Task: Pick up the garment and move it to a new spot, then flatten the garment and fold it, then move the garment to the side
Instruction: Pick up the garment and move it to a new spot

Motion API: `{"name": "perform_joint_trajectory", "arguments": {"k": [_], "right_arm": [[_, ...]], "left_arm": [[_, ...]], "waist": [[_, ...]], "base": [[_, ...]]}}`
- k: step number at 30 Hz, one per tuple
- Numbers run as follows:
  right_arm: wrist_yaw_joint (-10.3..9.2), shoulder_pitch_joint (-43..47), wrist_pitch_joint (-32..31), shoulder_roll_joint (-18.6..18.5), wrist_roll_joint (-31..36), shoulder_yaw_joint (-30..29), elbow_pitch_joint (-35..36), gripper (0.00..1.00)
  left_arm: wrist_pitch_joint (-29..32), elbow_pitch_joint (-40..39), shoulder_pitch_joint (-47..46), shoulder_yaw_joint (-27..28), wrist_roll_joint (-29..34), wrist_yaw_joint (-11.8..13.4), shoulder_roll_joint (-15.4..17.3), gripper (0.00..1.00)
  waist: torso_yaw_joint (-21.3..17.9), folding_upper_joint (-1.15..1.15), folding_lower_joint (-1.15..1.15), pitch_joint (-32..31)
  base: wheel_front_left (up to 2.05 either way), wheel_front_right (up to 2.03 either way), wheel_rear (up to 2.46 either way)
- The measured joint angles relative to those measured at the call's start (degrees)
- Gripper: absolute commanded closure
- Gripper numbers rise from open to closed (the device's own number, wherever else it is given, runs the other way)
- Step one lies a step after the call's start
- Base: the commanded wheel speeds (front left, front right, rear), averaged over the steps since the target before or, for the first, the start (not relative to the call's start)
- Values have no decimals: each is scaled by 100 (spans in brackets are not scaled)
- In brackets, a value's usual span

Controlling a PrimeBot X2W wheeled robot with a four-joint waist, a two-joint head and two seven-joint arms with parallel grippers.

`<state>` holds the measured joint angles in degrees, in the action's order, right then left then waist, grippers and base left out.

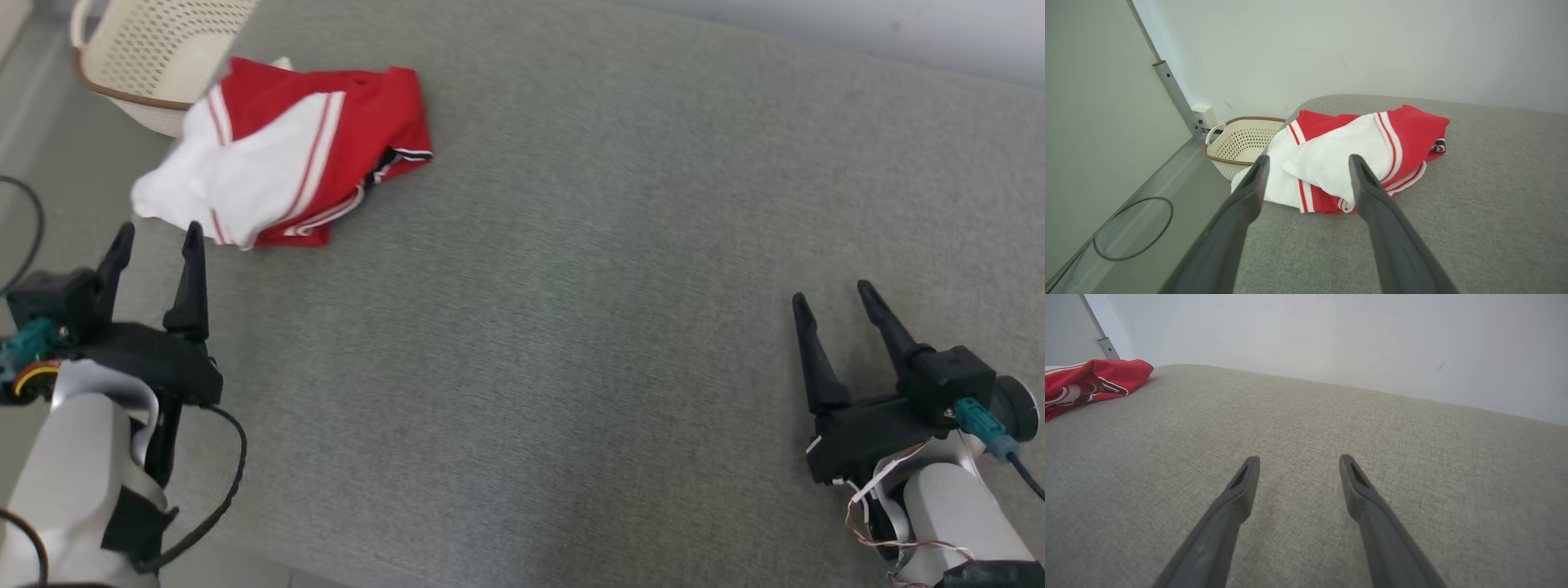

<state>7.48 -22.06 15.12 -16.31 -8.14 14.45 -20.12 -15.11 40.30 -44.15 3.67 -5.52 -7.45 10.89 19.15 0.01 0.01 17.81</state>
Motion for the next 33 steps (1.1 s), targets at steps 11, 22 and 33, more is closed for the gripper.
{"name": "perform_joint_trajectory", "arguments": {"k": [11,22,33], "right_arm": [[2,-233,9,-44,52,-24,190,0],[4,-444,25,-33,49,-7,240,0],[7,-571,40,-13,43,-70,381,0]], "left_arm": [[166,1192,-1245,-1306,-994,-2,735,0],[1455,1304,-1922,-2705,-2480,-2,1466,0],[2479,1463,-2188,-3387,-3233,-2,1871,0]], "waist": [[-608,0,0,544],[-1060,0,-1,835],[-1376,-1,-2,1154]], "base": [[0,0,0],[0,0,0],[0,0,0]]}}
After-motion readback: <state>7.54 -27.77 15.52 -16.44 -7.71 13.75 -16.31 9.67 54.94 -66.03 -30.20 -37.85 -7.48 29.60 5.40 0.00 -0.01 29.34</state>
